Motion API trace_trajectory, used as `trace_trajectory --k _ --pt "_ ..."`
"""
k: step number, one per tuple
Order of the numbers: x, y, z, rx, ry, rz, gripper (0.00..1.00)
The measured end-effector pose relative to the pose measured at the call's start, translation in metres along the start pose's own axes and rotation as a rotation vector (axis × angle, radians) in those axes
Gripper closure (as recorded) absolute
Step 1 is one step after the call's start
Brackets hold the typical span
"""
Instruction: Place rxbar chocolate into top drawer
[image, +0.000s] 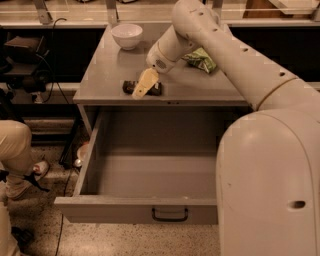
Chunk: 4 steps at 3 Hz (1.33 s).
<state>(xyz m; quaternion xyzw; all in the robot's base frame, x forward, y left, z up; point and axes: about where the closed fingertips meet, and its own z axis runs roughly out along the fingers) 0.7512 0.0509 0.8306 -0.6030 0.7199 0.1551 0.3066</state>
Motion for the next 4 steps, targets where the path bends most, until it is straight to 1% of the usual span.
trace_trajectory --k 1,2,4 --pt "-0.0023 -0.0025 0.0058 -0.009 -0.007 0.004 0.18" --pt "-0.0025 -0.0023 0.0099 -0.019 -0.014 0.012 0.49" --pt "-0.0041 -0.0023 0.0081 -0.021 -0.015 0.014 0.96"
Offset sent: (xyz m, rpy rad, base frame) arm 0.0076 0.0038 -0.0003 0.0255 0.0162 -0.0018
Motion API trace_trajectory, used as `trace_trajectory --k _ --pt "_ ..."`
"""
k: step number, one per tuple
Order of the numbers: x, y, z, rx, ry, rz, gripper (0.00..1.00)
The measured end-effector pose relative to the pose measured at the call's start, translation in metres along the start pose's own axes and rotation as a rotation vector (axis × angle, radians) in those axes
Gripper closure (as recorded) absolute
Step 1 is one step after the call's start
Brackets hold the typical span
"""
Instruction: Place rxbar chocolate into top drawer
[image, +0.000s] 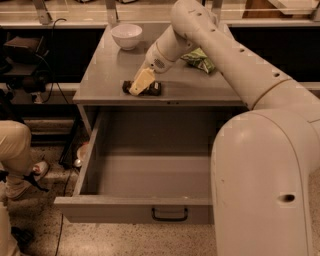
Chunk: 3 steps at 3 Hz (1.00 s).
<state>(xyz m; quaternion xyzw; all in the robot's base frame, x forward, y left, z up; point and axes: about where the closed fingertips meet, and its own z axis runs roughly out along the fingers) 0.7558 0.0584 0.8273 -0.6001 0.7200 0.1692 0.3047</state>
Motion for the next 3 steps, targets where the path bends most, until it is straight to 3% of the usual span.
trace_trajectory --k 3 --pt "-0.0013 -0.0003 -0.0018 0.000 0.000 0.000 1.00"
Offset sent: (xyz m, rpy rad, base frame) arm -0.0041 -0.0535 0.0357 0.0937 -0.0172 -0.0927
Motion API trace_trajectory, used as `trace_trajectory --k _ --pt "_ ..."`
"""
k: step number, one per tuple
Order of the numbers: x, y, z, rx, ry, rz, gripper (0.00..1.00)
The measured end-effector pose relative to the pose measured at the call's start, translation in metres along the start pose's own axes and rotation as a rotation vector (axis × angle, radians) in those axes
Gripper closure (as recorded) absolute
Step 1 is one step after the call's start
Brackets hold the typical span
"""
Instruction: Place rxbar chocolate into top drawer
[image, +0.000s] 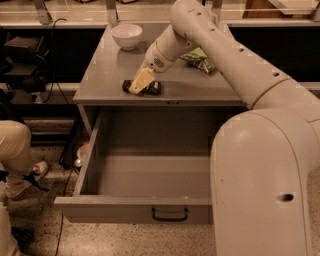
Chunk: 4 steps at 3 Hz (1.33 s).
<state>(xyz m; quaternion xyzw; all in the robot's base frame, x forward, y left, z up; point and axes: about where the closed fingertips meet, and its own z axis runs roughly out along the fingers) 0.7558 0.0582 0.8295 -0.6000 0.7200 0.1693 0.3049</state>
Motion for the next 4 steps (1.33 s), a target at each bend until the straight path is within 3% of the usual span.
trace_trajectory --k 1,2,3,4 --pt "0.002 -0.001 -0.090 0.131 -0.057 0.018 1.00" --pt "0.002 0.000 -0.137 0.196 -0.082 0.023 1.00" --pt "0.010 0.012 -0.160 0.204 -0.064 0.053 1.00" --pt "0.026 0.035 -0.182 0.209 -0.035 0.132 1.00"
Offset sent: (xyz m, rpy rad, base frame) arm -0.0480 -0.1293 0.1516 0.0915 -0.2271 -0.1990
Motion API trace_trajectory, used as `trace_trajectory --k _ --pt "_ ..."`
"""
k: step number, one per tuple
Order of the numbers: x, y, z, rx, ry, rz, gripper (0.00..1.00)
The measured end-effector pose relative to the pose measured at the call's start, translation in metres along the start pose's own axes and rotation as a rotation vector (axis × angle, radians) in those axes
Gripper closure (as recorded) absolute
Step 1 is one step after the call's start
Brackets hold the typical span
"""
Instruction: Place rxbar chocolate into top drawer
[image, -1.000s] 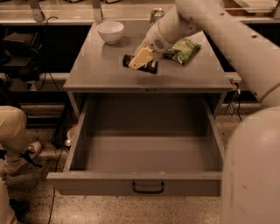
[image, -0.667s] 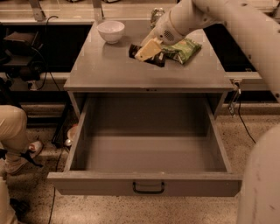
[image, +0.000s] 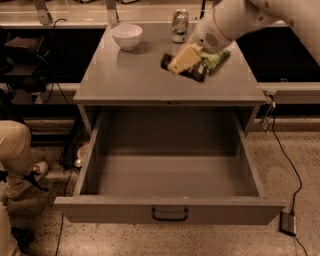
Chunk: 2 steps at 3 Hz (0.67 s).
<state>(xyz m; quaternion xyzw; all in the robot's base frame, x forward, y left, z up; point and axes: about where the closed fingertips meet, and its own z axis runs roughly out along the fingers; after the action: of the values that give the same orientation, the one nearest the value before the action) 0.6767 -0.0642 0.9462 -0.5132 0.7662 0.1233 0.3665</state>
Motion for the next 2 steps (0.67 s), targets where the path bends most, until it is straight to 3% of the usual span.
trace_trajectory --k 1,2 --pt "0.0373 0.0385 0.0032 -0.051 0.096 0.128 1.00" --pt "0.0471 0.0474 0.0110 -0.070 0.119 0.158 1.00"
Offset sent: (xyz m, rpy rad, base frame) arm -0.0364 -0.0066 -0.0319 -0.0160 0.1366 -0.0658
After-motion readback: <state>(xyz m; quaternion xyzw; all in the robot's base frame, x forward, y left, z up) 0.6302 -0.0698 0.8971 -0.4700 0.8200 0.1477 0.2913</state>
